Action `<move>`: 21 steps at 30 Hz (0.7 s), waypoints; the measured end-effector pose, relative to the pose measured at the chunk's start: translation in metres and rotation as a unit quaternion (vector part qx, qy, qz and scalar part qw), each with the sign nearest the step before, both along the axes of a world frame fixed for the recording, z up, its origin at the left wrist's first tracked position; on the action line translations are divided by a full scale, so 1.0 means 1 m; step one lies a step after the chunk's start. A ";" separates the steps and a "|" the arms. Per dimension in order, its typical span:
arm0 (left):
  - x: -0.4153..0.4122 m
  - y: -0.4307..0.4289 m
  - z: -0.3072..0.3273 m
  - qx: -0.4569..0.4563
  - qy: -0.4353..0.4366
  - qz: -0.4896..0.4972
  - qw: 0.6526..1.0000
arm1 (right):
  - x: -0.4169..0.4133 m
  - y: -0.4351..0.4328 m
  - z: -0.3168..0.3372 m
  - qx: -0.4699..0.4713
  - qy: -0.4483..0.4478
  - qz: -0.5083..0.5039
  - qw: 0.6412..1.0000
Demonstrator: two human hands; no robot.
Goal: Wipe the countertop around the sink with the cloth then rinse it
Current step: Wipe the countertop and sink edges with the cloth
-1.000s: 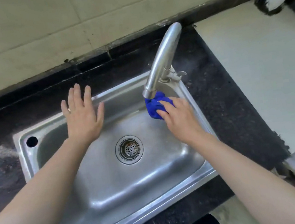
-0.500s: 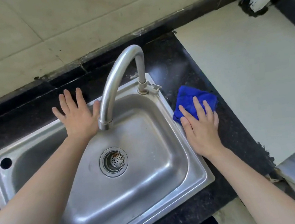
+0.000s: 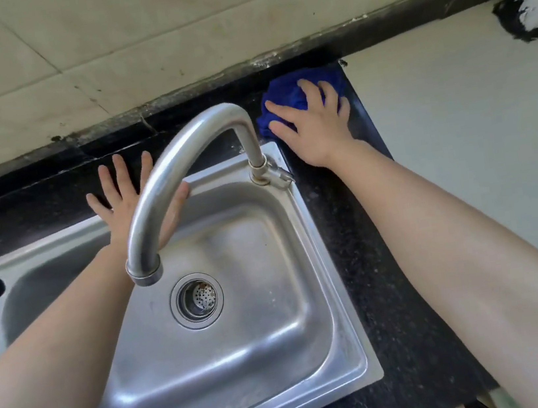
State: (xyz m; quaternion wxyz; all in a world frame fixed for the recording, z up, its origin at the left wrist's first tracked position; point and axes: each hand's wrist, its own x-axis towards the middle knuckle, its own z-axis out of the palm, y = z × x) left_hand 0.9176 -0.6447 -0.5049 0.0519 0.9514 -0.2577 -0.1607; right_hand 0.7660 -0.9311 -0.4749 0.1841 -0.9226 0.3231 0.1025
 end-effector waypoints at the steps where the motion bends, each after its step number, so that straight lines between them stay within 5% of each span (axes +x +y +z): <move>1: 0.001 0.000 -0.001 -0.004 0.006 0.002 1.000 | 0.007 -0.004 0.002 -0.002 0.000 0.002 1.000; 6: 0.008 0.001 -0.003 0.014 0.012 -0.023 1.000 | -0.033 -0.022 0.003 -0.042 -0.055 0.046 0.997; 15: 0.002 -0.004 0.008 0.038 0.012 -0.009 0.999 | -0.033 -0.040 0.005 -0.014 -0.080 -0.018 0.997; 21: 0.003 -0.006 0.019 0.055 0.074 -0.007 0.996 | 0.030 0.004 0.006 0.072 -0.112 0.146 0.980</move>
